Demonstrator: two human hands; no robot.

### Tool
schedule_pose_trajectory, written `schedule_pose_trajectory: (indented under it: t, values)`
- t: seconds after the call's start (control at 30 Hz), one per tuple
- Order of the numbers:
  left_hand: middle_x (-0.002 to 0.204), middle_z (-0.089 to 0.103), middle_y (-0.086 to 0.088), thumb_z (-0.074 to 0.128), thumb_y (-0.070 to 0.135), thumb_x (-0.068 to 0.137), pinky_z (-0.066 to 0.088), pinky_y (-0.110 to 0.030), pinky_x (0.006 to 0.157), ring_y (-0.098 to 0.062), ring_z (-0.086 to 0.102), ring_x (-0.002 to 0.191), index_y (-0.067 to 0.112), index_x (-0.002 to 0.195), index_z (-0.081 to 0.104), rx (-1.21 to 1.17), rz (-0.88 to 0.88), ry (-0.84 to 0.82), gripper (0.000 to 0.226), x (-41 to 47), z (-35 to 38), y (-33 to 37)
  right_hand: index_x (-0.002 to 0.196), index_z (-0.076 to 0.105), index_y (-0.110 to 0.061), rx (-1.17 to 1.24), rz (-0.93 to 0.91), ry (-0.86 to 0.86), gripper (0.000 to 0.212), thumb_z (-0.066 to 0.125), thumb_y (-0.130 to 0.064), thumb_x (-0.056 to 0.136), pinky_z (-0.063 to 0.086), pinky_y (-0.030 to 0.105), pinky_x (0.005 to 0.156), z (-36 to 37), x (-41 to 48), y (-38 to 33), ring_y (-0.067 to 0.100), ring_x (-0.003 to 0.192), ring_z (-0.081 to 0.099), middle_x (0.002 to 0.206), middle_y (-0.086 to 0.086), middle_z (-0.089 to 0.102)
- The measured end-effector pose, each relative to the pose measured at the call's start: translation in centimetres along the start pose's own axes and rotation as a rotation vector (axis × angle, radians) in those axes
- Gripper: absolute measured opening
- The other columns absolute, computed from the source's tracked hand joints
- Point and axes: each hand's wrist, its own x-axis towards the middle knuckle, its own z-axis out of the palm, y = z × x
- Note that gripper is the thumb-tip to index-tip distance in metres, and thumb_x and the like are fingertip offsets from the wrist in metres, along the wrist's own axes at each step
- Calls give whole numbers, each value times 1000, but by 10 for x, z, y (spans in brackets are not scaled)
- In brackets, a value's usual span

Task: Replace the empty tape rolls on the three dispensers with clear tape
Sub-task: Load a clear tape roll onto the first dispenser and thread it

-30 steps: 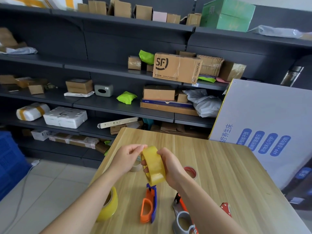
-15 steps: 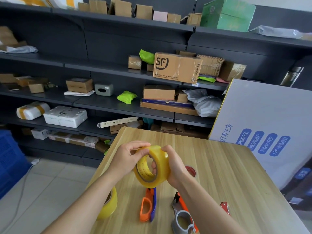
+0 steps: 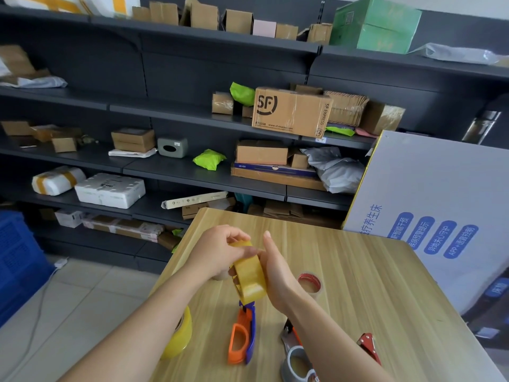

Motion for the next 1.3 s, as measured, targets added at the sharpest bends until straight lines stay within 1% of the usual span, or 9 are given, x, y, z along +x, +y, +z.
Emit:
schedule_pose_trajectory:
  t: [0.2, 0.37, 0.57, 0.67, 0.8, 0.9, 1.07, 1.17, 1.3]
  values:
    - [101, 69, 10, 71, 33, 83, 50, -25, 77, -10, 62, 96, 24, 98, 75, -31, 12, 84, 18, 3, 7, -2, 112, 66, -6, -105, -10, 11, 79, 11, -61, 98, 56, 22, 61, -5, 5, 7, 13, 72, 72, 92, 13, 73]
    - [84, 70, 7, 58, 29, 93, 53, -26, 62, -9, 64, 73, 24, 89, 72, 181, 140, 112, 15, -3, 10, 0, 110, 68, -9, -149, 2, 9, 83, 11, -67, 94, 56, 24, 67, -5, 12, 15, 15, 80, 72, 96, 13, 74]
    - [92, 53, 6, 42, 21, 99, 34, -22, 63, -12, 51, 82, 22, 85, 48, 387, 258, 170, 15, -6, 24, -8, 118, 65, -21, -181, 41, 30, 72, 15, -68, 95, 54, 33, 93, -4, 17, 24, 18, 103, 68, 109, 5, 73]
    - [99, 51, 2, 42, 18, 98, 37, -23, 66, -13, 48, 87, 20, 87, 48, 408, 217, 156, 13, -4, 30, -17, 109, 66, -14, -203, 58, 64, 59, 28, -57, 98, 51, 37, 92, -2, 19, 26, 19, 99, 67, 106, 6, 71]
    - [95, 48, 2, 41, 20, 100, 40, -26, 70, -15, 49, 85, 16, 82, 47, 209, 48, 126, 19, 3, 33, -30, 94, 63, -8, -298, 51, 65, 28, 45, -29, 93, 55, 33, 72, -5, 19, 27, 21, 76, 66, 85, 10, 69]
    - [84, 49, 2, 42, 21, 100, 35, -23, 59, -13, 48, 77, 19, 74, 46, 39, -119, 74, 27, 5, 32, -37, 104, 63, -3, -335, 47, 21, 24, 45, -16, 95, 53, 27, 64, -10, 16, 29, 17, 70, 66, 87, 11, 73]
    - [86, 66, -4, 46, 33, 99, 49, -32, 76, -20, 60, 87, 12, 82, 67, -421, -269, -25, 34, 3, 27, -44, 114, 59, 1, -399, 51, 54, 30, 46, -17, 93, 54, 31, 75, -13, 17, 36, 16, 78, 71, 100, 16, 74]
    - [88, 70, -7, 63, 47, 86, 52, -34, 80, -19, 64, 87, 12, 87, 71, -346, -216, -72, 37, 0, 28, -50, 114, 57, 3, -433, 28, 71, 35, 47, -22, 91, 55, 39, 83, -13, 21, 40, 28, 97, 71, 102, 15, 74]
    - [82, 70, 2, 75, 26, 80, 54, -32, 78, -15, 63, 84, 17, 80, 71, -244, -155, 37, 10, 2, 36, -54, 105, 56, 4, -493, -22, 125, 60, 50, -45, 73, 55, 49, 80, -9, 26, 46, 40, 103, 64, 108, 25, 66]
